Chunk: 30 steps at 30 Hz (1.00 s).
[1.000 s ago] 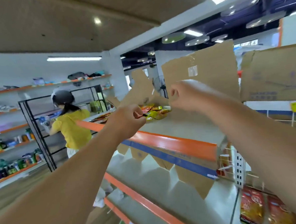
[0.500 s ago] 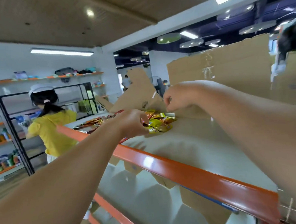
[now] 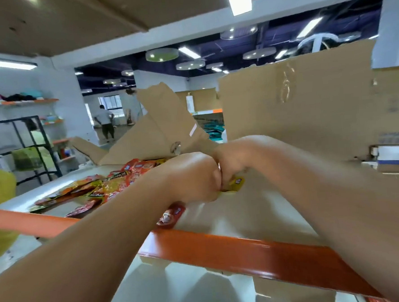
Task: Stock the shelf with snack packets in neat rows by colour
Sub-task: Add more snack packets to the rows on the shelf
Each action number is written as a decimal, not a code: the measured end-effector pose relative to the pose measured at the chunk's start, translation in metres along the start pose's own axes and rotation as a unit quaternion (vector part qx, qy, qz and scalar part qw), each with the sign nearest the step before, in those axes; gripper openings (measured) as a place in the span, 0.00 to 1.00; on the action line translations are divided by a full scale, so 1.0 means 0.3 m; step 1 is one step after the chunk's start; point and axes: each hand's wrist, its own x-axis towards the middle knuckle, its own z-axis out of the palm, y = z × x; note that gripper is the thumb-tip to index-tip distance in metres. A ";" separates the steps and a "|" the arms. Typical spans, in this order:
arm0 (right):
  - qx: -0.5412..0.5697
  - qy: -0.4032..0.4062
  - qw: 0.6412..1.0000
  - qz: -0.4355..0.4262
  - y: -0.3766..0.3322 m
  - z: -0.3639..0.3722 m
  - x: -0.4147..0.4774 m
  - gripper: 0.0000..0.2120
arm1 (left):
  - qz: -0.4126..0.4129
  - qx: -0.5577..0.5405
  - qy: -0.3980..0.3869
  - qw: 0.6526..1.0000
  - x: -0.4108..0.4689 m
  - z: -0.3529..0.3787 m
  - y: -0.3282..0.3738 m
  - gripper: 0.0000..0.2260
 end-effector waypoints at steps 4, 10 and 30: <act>0.051 -0.001 0.998 0.024 0.049 0.040 0.032 0.23 | 0.028 -0.085 0.008 0.996 0.035 0.016 -0.085 0.05; 0.152 0.004 0.982 0.113 0.126 -0.015 -0.044 0.15 | 0.060 -0.183 -0.009 0.981 0.127 -0.105 -0.101 0.08; 0.110 -0.136 0.965 0.196 0.134 0.019 -0.058 0.22 | -0.040 -0.056 -0.086 0.994 0.247 -0.015 -0.042 0.27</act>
